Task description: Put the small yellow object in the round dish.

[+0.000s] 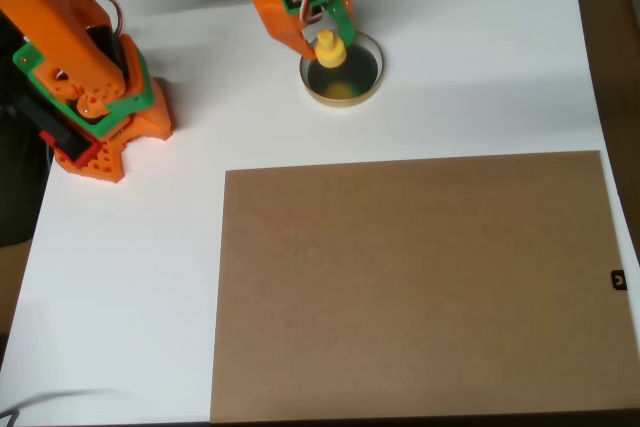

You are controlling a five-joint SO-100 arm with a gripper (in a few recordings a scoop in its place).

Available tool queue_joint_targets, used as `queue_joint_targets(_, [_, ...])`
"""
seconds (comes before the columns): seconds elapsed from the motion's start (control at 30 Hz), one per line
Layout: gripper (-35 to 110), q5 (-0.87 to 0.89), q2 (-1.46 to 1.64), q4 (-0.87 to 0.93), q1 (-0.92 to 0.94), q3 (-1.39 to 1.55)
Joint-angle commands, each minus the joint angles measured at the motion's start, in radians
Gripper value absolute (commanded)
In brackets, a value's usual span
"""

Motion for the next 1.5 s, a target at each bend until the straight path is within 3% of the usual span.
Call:
queue_joint_targets(0.0, [0,0.003,0.017,-0.009,-0.031,-0.012])
queue_joint_targets(0.87, [22,-0.037,0.035,-0.046,0.002,0.049])
queue_joint_targets(1.47, [27,-0.413,0.239,0.252,0.376,-0.092])
